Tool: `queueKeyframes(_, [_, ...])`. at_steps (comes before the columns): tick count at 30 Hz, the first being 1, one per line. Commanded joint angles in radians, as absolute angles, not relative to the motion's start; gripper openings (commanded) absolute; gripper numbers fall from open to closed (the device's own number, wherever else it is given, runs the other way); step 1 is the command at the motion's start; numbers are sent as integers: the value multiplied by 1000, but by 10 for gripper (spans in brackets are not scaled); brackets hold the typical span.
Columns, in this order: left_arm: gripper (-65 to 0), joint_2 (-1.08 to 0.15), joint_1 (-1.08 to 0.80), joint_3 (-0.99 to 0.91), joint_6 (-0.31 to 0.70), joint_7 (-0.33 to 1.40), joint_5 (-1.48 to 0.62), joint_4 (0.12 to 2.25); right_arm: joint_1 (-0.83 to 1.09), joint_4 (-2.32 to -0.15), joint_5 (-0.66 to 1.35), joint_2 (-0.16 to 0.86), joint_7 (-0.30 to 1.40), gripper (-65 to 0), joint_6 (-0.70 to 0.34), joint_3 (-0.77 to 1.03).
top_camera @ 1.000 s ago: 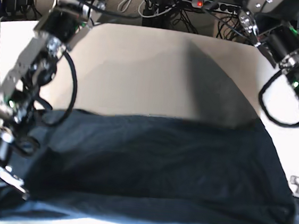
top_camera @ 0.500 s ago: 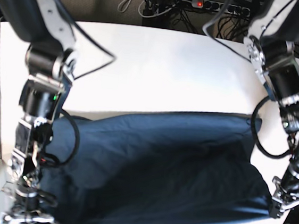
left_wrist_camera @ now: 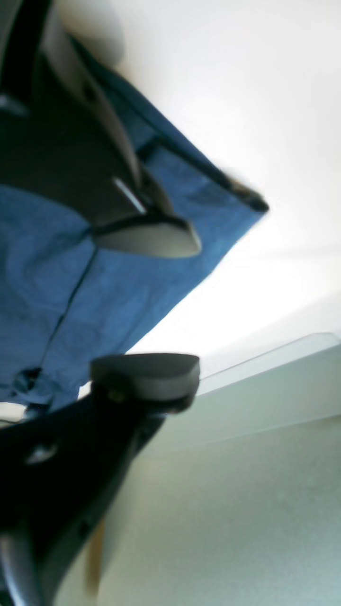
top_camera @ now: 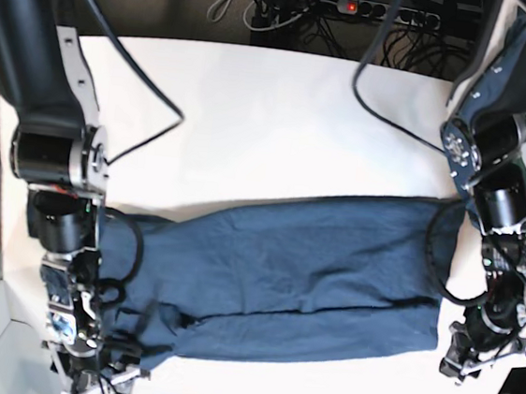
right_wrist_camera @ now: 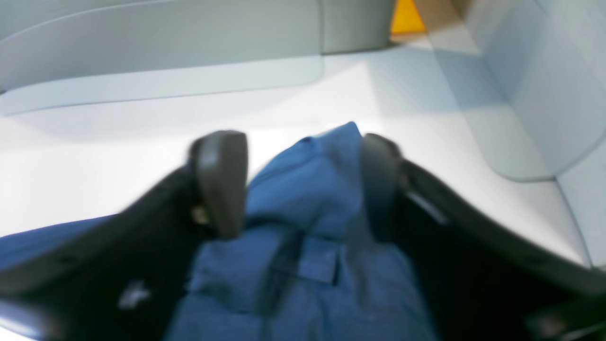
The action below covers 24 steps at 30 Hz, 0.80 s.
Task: Layout the t-shirt on the table in an organized manner, then fold the t-shirt properly
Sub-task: 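Lift the navy shirt by its shoulders with both grippers and lay it back down, then pull the shirt edges apart with both grippers to stretch it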
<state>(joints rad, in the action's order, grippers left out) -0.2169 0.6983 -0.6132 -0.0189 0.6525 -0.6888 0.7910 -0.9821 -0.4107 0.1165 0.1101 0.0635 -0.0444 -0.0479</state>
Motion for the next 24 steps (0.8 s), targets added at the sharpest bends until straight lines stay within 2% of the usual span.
queueKeyframes(1, [-351, -237, 723, -611, -5, 644, -704, 814, -1009, -432, 120, 122, 53, -190, -44, -48])
queueKeyframes(5, [-356, -251, 631, -615, -8, 723, -705, 888, -911, -530, 125, 176, 122, -165, -44, -42])
queueKeyframes(10, [-352, -249, 458, -616, -7, 808, -705, 1059, -641, -877, 124, 220, 191, -165, -44, -42])
queueKeyframes(16, [-345, -216, 166, -616, -12, 817, -705, 1388, -369, -1273, 122, 226, 292, -165, -44, 15])
queueKeyframes(20, [-265, -208, -2, -611, -12, 817, -699, 1546, -249, -1432, 125, 216, 346, -165, -45, 82])
queueKeyframes(24, [-193, -217, -108, -616, -7, 806, -693, 1577, -131, -1547, 125, 205, 361, -165, -47, 111])
